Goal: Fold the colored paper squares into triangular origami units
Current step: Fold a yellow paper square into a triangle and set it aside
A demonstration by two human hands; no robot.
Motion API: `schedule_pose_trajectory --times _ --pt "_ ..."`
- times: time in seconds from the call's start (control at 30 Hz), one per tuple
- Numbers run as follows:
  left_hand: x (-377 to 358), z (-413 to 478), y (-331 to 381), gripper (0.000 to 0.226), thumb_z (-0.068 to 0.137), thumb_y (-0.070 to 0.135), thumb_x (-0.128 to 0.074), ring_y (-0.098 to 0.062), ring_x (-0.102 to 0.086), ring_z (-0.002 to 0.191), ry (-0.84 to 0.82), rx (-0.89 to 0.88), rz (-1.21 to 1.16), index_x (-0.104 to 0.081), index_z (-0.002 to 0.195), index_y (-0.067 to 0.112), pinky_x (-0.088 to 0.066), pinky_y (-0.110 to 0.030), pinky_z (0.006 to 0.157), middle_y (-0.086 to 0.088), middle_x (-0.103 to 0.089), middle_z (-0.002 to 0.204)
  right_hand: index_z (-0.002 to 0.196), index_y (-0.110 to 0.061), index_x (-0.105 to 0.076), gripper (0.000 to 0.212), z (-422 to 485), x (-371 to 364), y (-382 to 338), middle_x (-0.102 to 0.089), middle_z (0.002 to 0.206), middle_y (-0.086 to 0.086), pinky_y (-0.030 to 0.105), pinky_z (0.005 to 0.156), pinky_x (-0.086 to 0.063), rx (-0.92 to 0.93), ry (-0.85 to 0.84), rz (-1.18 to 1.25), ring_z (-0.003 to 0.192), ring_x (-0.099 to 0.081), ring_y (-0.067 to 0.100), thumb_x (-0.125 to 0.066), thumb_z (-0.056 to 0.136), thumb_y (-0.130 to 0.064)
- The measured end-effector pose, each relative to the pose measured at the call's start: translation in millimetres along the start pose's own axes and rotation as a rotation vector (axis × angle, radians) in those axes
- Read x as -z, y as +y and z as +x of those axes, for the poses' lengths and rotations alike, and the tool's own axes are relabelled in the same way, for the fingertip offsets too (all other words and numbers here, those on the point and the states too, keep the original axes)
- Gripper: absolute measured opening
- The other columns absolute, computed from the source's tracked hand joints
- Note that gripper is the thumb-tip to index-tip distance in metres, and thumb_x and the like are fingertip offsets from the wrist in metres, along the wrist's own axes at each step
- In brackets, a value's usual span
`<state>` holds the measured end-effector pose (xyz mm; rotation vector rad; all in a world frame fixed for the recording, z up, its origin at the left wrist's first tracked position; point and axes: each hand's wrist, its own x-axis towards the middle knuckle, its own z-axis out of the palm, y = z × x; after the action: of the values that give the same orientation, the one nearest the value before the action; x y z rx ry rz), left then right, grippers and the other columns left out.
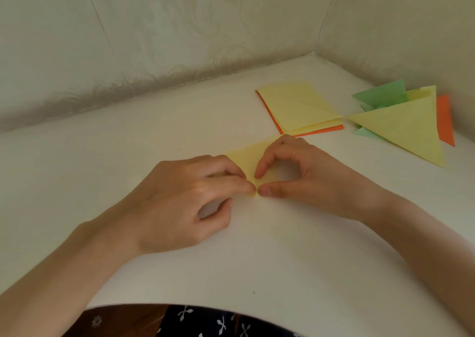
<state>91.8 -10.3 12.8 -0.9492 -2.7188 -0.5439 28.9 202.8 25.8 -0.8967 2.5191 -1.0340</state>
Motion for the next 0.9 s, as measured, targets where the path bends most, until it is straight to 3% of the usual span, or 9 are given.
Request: schedule_pose_trajectory --times 0.17,0.33,0.6,0.9 --pt "0.1 -2.2 0.6 0.037 0.086 0.028 -0.044 -0.004 -0.051 0.091 -0.074 -0.017 0.028 -0.067 0.113 0.036 -0.043 -0.021 0.055 0.009 -0.058 0.113 0.092 -0.041 -0.054 0.028 -1.3 4.1 1.0 -0.044 0.104 -0.015 -0.002 0.084 -0.022 -0.033 -0.063 -0.005 0.108 -0.034 -0.007 -0.073 0.077 -0.026" --pt "-0.6 -3.0 0.4 0.038 0.085 0.028 -0.043 0.009 -0.034 0.086 -0.098 -0.014 -0.001 -0.068 0.113 0.036 -0.036 -0.015 0.054 0.010 -0.058 0.114 0.092 -0.030 -0.058 0.007 -0.6 3.2 0.4 -0.046 0.102 -0.013 0.001 0.082 -0.026 -0.043 -0.035 0.048 0.100 -0.036 -0.006 -0.060 0.088 -0.026" --pt "-1.1 -0.5 0.1 0.039 0.085 0.026 -0.042 -0.008 -0.054 0.090 -0.061 -0.022 0.049 -0.068 0.112 0.036 -0.047 -0.030 0.049 0.007 -0.060 0.112 0.084 -0.028 -0.055 0.010 -0.4 -1.8 -0.7 -0.037 0.099 -0.020 -0.004 0.081 -0.019 -0.020 -0.066 -0.090 0.106 -0.026 -0.009 -0.062 0.086 -0.021" --pt "-2.3 -0.3 3.4 0.045 0.083 0.025 -0.039 -0.012 -0.049 0.093 -0.102 -0.039 0.163 -0.064 0.120 0.032 -0.036 -0.022 0.046 0.002 -0.059 0.112 0.081 -0.028 -0.050 0.013 -1.4 -1.9 -2.6 -0.036 0.100 -0.019 0.001 0.083 -0.022 -0.015 -0.056 -0.114 0.096 -0.027 0.003 -0.061 0.086 -0.020"
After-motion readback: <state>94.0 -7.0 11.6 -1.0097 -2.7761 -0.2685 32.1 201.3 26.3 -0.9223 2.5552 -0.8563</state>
